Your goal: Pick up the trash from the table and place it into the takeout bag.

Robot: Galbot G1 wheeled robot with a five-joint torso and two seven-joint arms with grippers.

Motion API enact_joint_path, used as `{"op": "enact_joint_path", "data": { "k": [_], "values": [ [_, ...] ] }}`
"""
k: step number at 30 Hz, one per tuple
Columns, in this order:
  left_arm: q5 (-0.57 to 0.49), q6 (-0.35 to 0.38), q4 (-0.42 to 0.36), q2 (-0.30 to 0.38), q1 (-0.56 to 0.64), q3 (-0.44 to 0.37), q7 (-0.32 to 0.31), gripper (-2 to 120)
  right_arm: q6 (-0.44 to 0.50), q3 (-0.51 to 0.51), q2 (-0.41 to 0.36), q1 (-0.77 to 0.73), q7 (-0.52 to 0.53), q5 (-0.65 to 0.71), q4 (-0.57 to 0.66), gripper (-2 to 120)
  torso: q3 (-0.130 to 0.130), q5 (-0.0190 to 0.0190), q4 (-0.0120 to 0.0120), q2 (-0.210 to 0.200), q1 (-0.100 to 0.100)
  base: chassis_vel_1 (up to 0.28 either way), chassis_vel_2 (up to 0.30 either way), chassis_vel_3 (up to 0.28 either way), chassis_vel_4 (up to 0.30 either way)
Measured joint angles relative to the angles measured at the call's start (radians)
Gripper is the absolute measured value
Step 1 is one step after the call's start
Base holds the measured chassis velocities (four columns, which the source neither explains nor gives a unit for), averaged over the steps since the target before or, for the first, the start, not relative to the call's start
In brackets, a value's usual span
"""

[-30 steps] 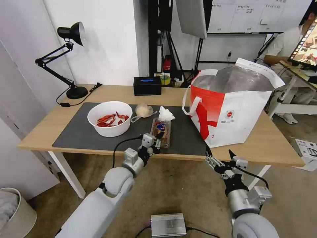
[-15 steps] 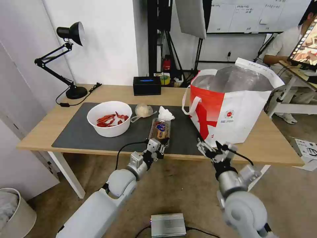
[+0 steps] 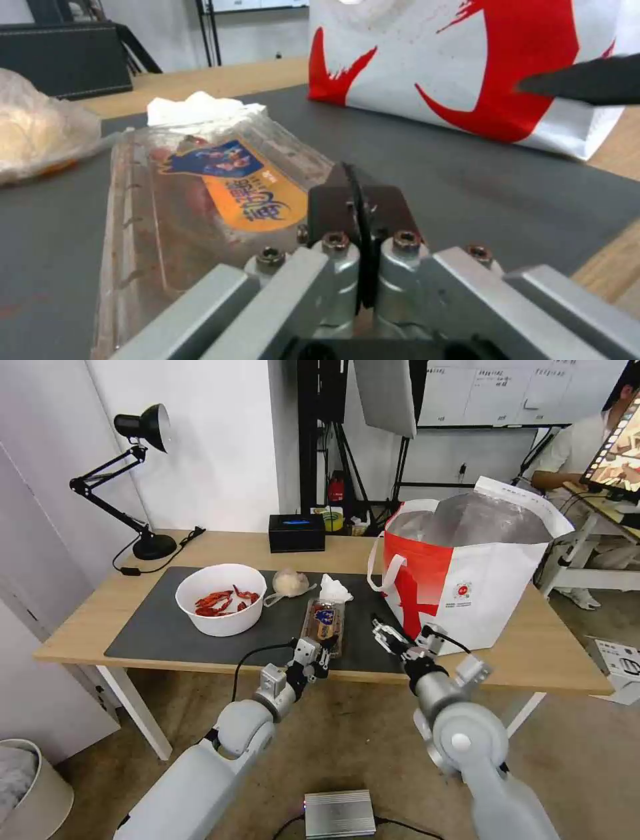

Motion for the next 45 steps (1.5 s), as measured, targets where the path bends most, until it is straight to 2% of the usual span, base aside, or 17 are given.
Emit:
{"op": "enact_joint_path", "data": {
  "k": [13, 40, 45],
  "values": [
    [0.001, -0.004, 0.027, -0.019, 0.003, -0.015, 0.003, 0, -0.034, -0.040, 0.115, 0.120, 0.030, 0.056, -0.140, 100, 0.000, 0.0000, 0.0001, 0.000, 0.000, 0.000, 0.000, 0.000, 0.000],
    [-0.002, -0.007, 0.018, -0.014, 0.020, -0.035, 0.020, 0, -0.089, -0.040, 0.152, 0.225, 0.067, 0.162, -0.285, 100, 0.000, 0.0001, 0.0000, 0.000, 0.000, 0.000, 0.000, 0.000, 0.000],
    [-0.002, -0.007, 0.018, -0.017, 0.021, -0.037, 0.020, 0, -0.092, -0.043, 0.171, 0.241, 0.067, 0.163, -0.315, 97, 0.000, 0.0001, 0.0000, 0.000, 0.000, 0.000, 0.000, 0.000, 0.000]
  ]
}}
